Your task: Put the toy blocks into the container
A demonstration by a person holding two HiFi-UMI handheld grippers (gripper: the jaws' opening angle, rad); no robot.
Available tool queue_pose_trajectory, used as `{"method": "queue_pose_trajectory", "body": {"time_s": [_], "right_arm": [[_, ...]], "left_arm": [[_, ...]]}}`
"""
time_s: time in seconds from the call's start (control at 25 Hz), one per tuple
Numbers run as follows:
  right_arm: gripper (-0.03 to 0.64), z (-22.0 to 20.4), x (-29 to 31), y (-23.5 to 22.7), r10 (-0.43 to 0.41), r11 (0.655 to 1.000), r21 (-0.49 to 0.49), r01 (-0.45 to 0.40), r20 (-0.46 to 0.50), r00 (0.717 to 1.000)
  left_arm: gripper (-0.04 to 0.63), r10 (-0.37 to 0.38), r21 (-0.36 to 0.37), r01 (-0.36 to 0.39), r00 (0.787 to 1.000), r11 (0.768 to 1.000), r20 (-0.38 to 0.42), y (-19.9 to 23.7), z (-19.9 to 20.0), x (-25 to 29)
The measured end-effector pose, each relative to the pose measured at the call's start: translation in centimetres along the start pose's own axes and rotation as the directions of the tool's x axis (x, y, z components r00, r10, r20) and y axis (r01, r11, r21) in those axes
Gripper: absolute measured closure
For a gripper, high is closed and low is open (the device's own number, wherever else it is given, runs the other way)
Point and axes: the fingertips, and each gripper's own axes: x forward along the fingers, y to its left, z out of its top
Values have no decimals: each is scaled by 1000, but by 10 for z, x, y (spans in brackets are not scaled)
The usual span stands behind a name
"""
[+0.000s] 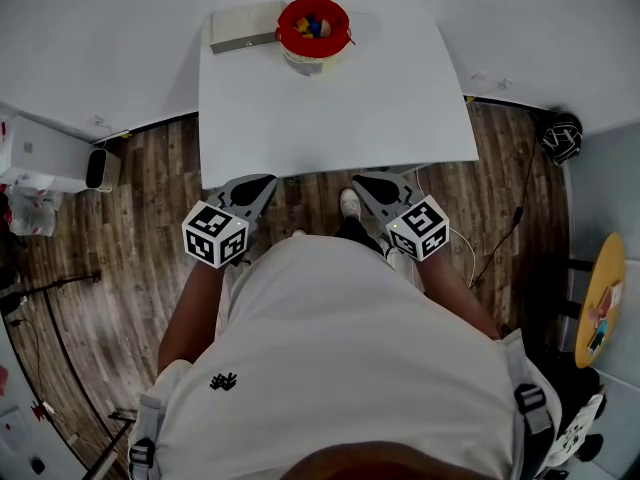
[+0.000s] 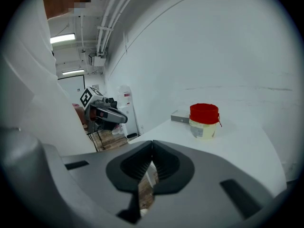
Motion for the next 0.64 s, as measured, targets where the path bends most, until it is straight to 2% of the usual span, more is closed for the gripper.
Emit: {"method": "queue_pose_trajectory", "body": {"time_s": [0.64], "right_arm": [[611, 4, 19, -5, 25, 1000, -17, -25, -21, 999]], "left_arm": [[589, 43, -35, -42, 999, 999, 4, 16, -6, -12]]}}
